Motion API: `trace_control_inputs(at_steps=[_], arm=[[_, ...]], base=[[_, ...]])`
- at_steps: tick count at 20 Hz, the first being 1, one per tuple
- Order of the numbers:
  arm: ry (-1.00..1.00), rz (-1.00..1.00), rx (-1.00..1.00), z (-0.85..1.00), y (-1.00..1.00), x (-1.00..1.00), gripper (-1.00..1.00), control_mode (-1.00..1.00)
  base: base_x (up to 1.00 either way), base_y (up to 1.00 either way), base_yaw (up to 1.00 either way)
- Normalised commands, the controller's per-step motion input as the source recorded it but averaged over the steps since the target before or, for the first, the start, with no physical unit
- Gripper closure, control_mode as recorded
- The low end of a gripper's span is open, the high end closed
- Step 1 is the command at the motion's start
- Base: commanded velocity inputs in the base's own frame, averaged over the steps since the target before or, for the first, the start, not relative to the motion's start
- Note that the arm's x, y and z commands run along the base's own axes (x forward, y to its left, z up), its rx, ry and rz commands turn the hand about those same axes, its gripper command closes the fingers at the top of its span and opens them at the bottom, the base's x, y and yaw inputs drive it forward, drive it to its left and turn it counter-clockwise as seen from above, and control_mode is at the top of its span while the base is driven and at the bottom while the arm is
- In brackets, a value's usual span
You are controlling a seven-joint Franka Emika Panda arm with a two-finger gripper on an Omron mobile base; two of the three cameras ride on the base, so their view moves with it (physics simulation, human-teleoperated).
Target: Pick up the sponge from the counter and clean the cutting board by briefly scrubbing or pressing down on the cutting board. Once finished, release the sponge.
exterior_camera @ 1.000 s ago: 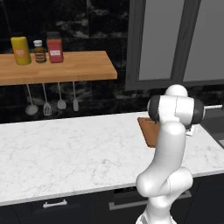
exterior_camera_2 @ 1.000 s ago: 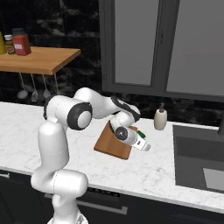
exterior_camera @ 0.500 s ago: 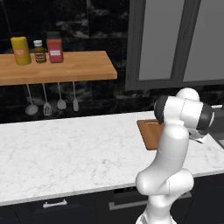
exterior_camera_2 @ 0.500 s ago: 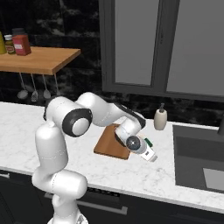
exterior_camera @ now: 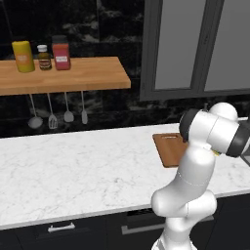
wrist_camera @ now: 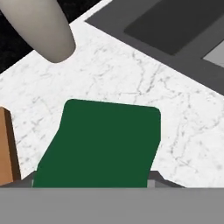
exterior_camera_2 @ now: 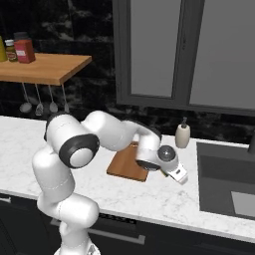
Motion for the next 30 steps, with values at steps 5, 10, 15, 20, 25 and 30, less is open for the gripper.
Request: trace_control_inputs(at_steps=[5, 10, 15, 20, 25, 30], arm=[[0.14, -0.01, 0.0, -0.03, 0.24, 0.17, 1.0, -1.0], [0.01, 0.0, 0.09, -0.11, 0.55, 0.52, 1.0, -1.0], [0.0, 0.0, 0.06, -0.54, 0.24, 0.6, 1.0, -1.0], [0.0, 0.0, 0.0, -0.44, 0.13, 0.58, 1.0, -1.0], [0.0, 0.0, 0.0, -0.15, 0.09, 0.31, 1.0, -1.0], [0.0, 0.0, 0.0, -0.15, 0.32, 0.03, 1.0, -1.0]], base=[[0.0, 0.0, 0.0], [0.0, 0.0, 0.0], [0.0, 0.0, 0.0], [0.0, 0.0, 0.0], [0.0, 0.0, 0.0], [0.0, 0.0, 0.0]])
